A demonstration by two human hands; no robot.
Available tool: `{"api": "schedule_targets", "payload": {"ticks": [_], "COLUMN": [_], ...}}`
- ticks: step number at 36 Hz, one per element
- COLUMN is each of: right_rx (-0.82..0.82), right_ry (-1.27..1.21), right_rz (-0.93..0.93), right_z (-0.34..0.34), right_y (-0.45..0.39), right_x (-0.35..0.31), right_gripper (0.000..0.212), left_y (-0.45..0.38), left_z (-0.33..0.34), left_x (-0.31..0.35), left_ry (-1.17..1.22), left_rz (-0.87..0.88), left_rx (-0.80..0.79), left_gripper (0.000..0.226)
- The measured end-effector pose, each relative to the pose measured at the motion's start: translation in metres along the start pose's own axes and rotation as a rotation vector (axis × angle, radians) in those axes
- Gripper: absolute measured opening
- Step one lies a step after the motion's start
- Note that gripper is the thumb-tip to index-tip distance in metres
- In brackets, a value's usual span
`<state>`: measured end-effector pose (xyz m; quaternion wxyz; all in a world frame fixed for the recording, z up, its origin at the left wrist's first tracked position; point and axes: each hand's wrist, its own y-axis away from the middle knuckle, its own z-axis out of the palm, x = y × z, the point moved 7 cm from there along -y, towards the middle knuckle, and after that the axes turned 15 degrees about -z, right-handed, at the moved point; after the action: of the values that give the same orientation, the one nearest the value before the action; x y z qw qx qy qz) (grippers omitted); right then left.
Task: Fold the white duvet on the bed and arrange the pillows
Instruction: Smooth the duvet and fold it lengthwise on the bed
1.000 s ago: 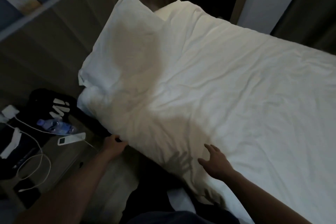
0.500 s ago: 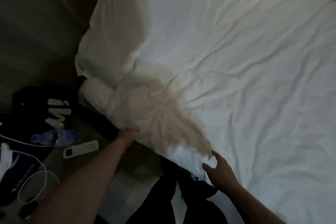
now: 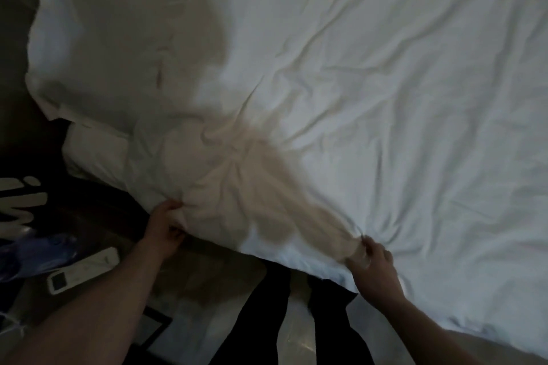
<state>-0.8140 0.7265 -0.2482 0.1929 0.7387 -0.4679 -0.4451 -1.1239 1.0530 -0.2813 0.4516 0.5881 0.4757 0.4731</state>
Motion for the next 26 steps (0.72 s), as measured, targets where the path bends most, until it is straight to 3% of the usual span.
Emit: {"api": "schedule_targets", "payload": {"ticks": [3,6,7,11,14,16,19,20,21,23,25,26], "right_rx": [0.041,0.068,0.087,0.293,0.506,0.579,0.553,0.551,0.535,0.469,0.341,0.319], "right_ry": [-0.059,-0.112,-0.146,-0.308,-0.49,-0.651,-0.761,-0.861,-0.971,-1.162,-1.247,-1.242], "right_rz": [0.033,0.012,0.015,0.119,0.341,0.515,0.657,0.72,0.757,0.71,0.622,0.62], "right_z": [0.003,0.002,0.001,-0.008,-0.013,-0.005,0.011,0.013,0.014,0.008,-0.001,-0.005], "right_y": [-0.01,-0.016,-0.016,0.01,0.043,0.059,0.062,0.064,0.063,0.054,0.044,0.045], "right_x": [0.013,0.017,0.02,0.041,0.069,0.089,0.129,0.134,0.135,0.133,0.129,0.131], "right_gripper": [0.064,0.056,0.052,0.032,0.026,0.055,0.124,0.129,0.121,0.081,0.043,0.035], "left_y": [0.0,-0.007,-0.008,0.04,0.062,0.07,0.084,0.089,0.091,0.097,0.108,0.111], "left_z": [-0.004,-0.022,-0.025,0.003,0.014,0.014,0.019,0.02,0.021,0.025,0.031,0.033], "left_x": [0.0,0.001,0.0,-0.008,-0.019,-0.022,-0.023,-0.023,-0.022,-0.022,-0.025,-0.026], "left_ry": [0.022,0.066,0.075,0.021,0.015,0.031,0.012,-0.019,-0.043,-0.046,-0.107,-0.109], "left_rz": [0.044,0.094,0.102,0.162,0.161,0.149,0.171,0.169,0.176,0.198,0.195,0.192], "left_rx": [0.037,0.084,0.079,0.005,-0.057,-0.106,-0.13,-0.111,-0.116,-0.098,-0.093,-0.088], "left_gripper": [0.025,0.071,0.075,0.04,0.028,0.03,0.032,0.026,0.03,0.038,0.039,0.039]}}
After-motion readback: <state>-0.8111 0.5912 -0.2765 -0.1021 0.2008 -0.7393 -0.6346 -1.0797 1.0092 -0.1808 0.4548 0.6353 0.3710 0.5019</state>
